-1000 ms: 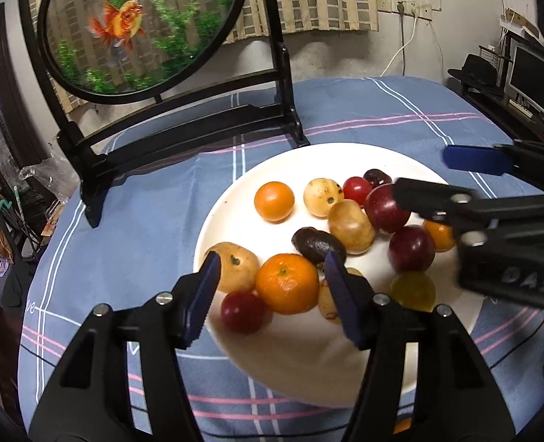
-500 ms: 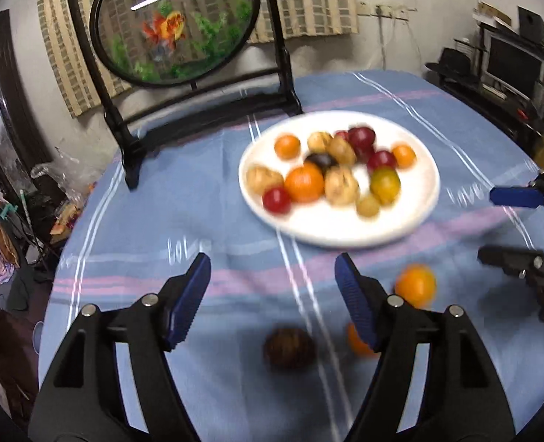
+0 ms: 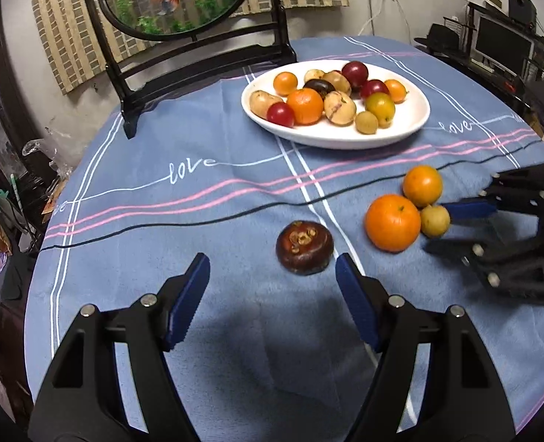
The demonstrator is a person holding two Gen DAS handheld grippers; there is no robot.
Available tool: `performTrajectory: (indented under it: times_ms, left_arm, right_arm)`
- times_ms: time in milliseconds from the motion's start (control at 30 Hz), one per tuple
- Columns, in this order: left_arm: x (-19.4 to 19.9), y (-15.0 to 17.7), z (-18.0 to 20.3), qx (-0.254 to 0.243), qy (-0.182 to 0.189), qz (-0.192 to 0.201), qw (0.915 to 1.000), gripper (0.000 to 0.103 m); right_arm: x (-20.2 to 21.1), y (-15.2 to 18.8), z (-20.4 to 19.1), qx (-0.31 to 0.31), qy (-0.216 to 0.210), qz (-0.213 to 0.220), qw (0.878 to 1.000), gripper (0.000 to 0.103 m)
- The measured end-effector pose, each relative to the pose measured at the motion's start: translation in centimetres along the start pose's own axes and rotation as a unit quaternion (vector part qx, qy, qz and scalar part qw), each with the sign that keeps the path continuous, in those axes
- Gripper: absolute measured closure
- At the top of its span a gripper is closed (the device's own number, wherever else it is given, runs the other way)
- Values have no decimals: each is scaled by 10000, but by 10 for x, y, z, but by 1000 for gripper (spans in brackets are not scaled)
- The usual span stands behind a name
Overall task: Organize fruits
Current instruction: 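Move both tools back to the remaining fruits on the cloth, then grasp the dark brown fruit with the left tool while the right grasps a small yellow fruit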
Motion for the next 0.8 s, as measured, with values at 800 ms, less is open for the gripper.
performTrajectory:
  times_ms: [800]
  left_arm:
    - [-50,-11,17,199,70,-384,9990,61]
  right_arm:
    - [24,18,23,-296,-190,240,9991,77]
Point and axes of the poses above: each gripper's, at about its wrist camera, not at the fingertips, and x roughly against the way its jaws point, z to its right, y to its underside, the point moved 8 cm from there along -x, roughly the way its jaws point
